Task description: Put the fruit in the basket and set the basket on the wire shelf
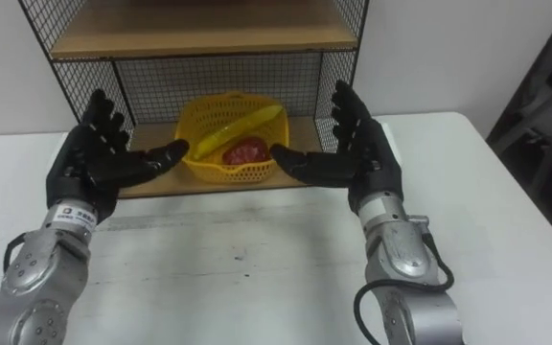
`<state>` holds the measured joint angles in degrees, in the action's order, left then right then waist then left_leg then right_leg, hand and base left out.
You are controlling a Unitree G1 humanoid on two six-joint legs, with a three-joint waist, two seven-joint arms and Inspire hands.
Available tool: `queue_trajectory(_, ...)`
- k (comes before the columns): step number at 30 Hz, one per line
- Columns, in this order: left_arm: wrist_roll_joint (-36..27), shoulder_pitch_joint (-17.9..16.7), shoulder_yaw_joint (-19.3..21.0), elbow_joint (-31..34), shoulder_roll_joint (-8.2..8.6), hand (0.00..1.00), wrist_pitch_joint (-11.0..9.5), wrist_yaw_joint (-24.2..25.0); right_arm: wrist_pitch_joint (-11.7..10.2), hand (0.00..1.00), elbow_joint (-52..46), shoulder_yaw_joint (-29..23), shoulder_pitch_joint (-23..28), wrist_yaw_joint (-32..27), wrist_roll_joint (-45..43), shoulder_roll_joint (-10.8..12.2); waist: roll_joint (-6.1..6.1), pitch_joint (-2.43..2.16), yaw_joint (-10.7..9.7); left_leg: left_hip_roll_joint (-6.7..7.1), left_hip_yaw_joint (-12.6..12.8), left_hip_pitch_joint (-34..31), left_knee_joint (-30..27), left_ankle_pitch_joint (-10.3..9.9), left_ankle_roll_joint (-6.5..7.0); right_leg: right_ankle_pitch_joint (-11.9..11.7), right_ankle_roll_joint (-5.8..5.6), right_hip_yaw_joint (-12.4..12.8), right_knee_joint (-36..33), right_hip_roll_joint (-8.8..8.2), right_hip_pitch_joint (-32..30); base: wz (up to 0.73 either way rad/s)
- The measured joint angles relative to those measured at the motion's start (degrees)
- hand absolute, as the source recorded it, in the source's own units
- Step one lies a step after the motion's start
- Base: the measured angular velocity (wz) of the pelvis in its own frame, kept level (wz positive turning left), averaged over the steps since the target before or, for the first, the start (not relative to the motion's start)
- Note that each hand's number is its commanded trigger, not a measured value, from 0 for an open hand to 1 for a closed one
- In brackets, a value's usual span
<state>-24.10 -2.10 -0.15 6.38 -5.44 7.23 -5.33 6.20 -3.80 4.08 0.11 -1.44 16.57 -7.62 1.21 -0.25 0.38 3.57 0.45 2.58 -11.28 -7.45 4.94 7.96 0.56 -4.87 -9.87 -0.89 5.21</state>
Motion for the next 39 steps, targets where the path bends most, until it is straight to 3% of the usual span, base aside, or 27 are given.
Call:
queue_trajectory(9,0.03,-6.38,-0.37,5.19,-0.94,0.00,-2.80,4.46,-1.31,0.00,-3.88,-0.93,7.43,4.41,-0.27,-0.65,0.48,0.17,0.05,-0.15,0.54,-0.32,0.02,-0.14,-0.20,-0.05,-0.01,0.15,0.04,0.01,-0.47,-0.02)
queue_trajectory(15,-0.01,-14.12,-0.26,8.16,-1.12,0.00,-4.06,8.88,-1.83,0.00,-6.95,-1.10,13.22,7.99,-1.67,-0.82,0.64,-0.14,0.07,-0.23,0.70,-1.38,-0.12,-0.46,-0.31,0.13,-0.32,0.12,-0.04,-0.03,-1.56,-0.02)
queue_trajectory(20,-0.04,-17.83,-0.03,8.25,-2.33,0.00,-4.78,12.27,-3.11,0.00,-11.17,-2.39,18.45,8.34,-1.21,-1.11,-0.09,-0.11,0.04,-0.18,0.41,-2.02,-0.25,-0.45,-0.31,-0.03,-0.09,0.14,-0.04,0.05,-2.05,0.03)
queue_trajectory(24,-0.18,-18.31,1.23,8.40,-3.14,0.00,-4.78,13.31,-3.51,0.00,-12.68,-5.68,19.75,6.65,-1.01,-1.48,-0.94,0.15,0.03,-0.16,0.56,-2.09,-0.17,-0.45,-0.31,-0.01,-0.07,0.18,-0.21,0.06,-2.29,-0.01)
queue_trajectory(28,-0.21,-18.38,3.87,10.76,-3.29,0.00,-6.43,13.38,-5.45,0.00,-12.87,-8.91,20.40,3.99,-0.68,-2.54,-1.08,0.18,0.08,-0.18,0.57,-2.01,-0.08,-0.44,-0.32,0.00,-0.05,0.18,-0.18,0.04,-2.25,0.00)
queue_trajectory(33,-0.72,-18.32,9.37,15.47,-3.33,0.00,-7.69,12.00,-5.95,0.00,-17.90,-13.54,21.39,0.64,0.08,-2.77,-1.32,0.04,0.01,-0.14,0.23,-2.13,-0.13,-0.45,-0.33,0.07,-0.09,0.13,-0.19,0.08,-2.24,0.02)
queue_trajectory(36,-1.31,-18.17,16.40,17.21,-3.53,0.00,-8.58,10.52,-7.64,0.00,-19.70,-19.89,21.30,-2.74,0.46,-3.27,-1.50,-0.04,-0.03,-0.11,0.07,-2.12,-0.11,-0.42,-0.34,0.05,-0.04,0.21,-0.15,0.03,-2.16,0.03)
queue_trajectory(39,-1.10,-17.69,23.88,18.49,-5.03,0.00,-9.95,5.76,-8.96,0.00,-20.50,-25.70,21.29,-9.77,-0.74,-3.76,-1.57,-0.08,0.33,-0.16,0.11,-2.01,-0.13,-0.29,-0.20,0.09,0.02,0.10,-0.23,0.16,-2.01,0.00)
